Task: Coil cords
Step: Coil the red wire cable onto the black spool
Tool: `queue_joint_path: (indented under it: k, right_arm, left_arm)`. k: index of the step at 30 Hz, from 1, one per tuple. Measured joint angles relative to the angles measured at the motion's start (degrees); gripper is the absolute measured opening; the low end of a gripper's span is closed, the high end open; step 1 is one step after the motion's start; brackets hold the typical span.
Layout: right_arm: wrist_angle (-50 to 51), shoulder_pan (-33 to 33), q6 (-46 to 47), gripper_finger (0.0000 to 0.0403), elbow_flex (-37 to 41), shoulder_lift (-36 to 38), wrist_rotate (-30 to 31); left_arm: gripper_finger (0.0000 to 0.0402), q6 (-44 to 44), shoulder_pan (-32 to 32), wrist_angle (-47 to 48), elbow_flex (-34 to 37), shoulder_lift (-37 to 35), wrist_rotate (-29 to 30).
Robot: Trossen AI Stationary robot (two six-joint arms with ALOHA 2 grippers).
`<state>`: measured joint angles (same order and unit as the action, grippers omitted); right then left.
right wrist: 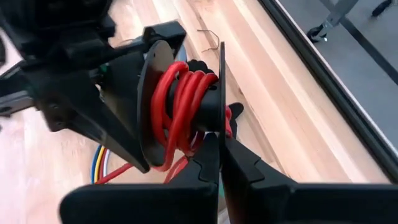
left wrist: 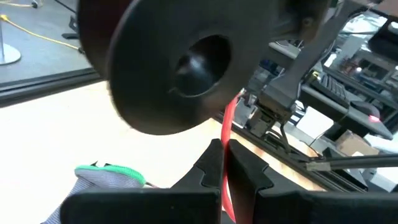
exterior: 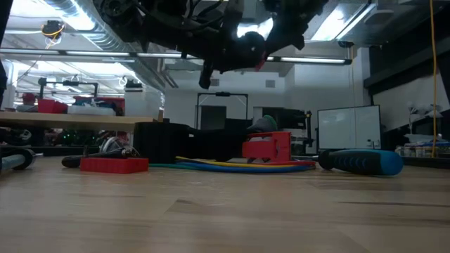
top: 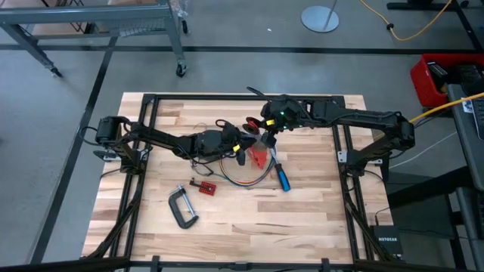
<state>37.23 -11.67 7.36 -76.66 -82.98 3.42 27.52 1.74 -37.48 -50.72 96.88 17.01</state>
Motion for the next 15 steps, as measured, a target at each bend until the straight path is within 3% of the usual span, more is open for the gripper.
queue_joint_path:
  k: [15]
  right_arm:
    - [5.5, 0.0, -1.8, 0.0005, -4.2, 0.0, -4.1]
  left_arm:
    - [0.0001, -4.5, 0.0, -3.6, 0.1, 0.0, 0.3]
